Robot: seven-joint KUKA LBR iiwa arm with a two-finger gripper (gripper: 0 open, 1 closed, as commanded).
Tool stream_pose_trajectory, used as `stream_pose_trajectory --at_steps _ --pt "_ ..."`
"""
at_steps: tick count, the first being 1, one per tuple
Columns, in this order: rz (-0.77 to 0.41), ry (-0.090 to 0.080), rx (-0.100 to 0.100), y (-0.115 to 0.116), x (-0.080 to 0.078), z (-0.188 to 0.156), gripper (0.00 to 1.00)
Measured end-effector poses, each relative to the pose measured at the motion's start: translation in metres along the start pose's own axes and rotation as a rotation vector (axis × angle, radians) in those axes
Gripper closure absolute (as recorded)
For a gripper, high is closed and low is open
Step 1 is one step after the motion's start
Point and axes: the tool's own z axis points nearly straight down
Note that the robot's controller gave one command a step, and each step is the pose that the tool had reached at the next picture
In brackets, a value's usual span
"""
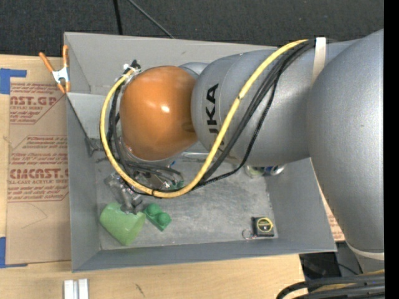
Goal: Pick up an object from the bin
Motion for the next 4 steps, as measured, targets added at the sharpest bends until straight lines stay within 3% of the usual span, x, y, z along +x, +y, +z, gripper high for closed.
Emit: stream_pose_trajectory --at_steps 1,2,3,4 --pt "-0.001 0.009 -0.004 0.001 0.002 0.005 0.0" --pt "0.073 0.018 -0.004 -0.014 0.016 0.095 0.0" --pt "0.081 0.005 -0.001 -0.026 -0.01 0.062 0.0" --pt "0.096 0.016 -0.006 -0.009 0.015 0.117 0.0"
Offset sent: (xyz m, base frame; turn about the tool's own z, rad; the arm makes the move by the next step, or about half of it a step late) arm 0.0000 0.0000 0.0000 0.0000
